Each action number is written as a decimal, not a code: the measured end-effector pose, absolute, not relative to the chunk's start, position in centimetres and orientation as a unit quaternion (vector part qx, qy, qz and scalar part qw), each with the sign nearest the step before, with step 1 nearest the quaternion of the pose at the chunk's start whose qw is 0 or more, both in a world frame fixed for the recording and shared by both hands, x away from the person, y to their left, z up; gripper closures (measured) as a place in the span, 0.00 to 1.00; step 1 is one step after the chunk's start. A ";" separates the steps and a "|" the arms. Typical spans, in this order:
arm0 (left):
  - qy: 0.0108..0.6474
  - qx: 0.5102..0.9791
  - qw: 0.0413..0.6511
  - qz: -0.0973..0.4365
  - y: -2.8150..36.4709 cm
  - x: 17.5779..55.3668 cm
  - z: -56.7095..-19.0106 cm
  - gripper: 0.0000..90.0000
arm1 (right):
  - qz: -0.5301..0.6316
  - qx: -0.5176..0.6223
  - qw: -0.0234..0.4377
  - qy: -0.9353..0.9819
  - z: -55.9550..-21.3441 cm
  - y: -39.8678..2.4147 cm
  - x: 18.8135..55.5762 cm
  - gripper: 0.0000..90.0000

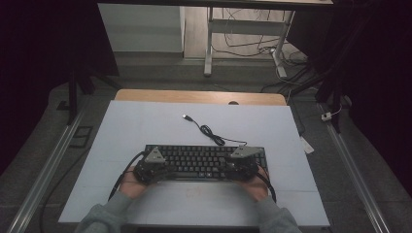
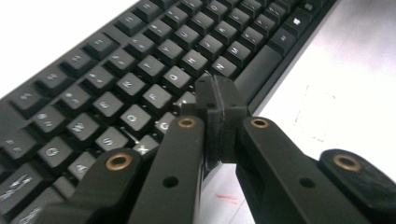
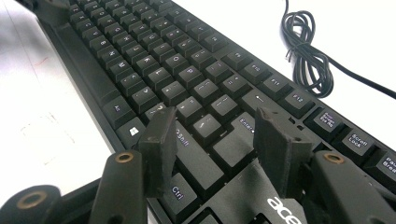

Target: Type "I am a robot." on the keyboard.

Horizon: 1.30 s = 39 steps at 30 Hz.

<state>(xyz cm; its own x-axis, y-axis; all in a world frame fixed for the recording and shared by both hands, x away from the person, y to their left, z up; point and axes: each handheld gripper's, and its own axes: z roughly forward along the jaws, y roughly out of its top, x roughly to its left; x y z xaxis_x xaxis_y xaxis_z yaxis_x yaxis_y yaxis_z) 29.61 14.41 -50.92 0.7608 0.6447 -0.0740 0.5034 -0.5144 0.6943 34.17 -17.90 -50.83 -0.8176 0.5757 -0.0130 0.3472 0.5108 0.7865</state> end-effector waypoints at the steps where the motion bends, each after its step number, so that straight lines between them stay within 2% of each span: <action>1: 0.331 0.866 0.362 0.096 14.3 29.7 -51.0 0.99 | 0.415 0.269 0.138 0.858 -50.8 -17.9 34.2 0.55; 23: 0.337 0.873 0.339 0.102 13.5 29.8 -52.1 0.99 | 0.417 0.269 0.141 0.857 -50.8 -17.9 34.2 0.55; 30: 0.353 0.848 0.379 0.111 14.9 29.8 -50.9 0.99 | 0.420 0.271 0.142 0.854 -50.8 -18.0 34.2 0.55; 35: 0.377 0.831 0.392 0.115 16.2 30.0 -50.5 0.83 | 0.417 0.270 0.142 0.856 -50.8 -18.0 34.2 0.55; 39: 0.403 0.821 0.386 0.122 16.6 30.2 -50.5 0.60 | 0.417 0.271 0.142 0.856 -50.8 -18.0 34.2 0.55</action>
<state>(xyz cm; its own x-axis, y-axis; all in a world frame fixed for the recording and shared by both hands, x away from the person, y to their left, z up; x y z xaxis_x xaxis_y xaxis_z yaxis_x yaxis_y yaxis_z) 30.24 16.64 -50.49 0.6452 0.7560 -0.1103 0.5675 -0.3775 0.7317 34.23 -17.96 -50.81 -0.8132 0.5817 -0.0181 0.3448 0.5066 0.7902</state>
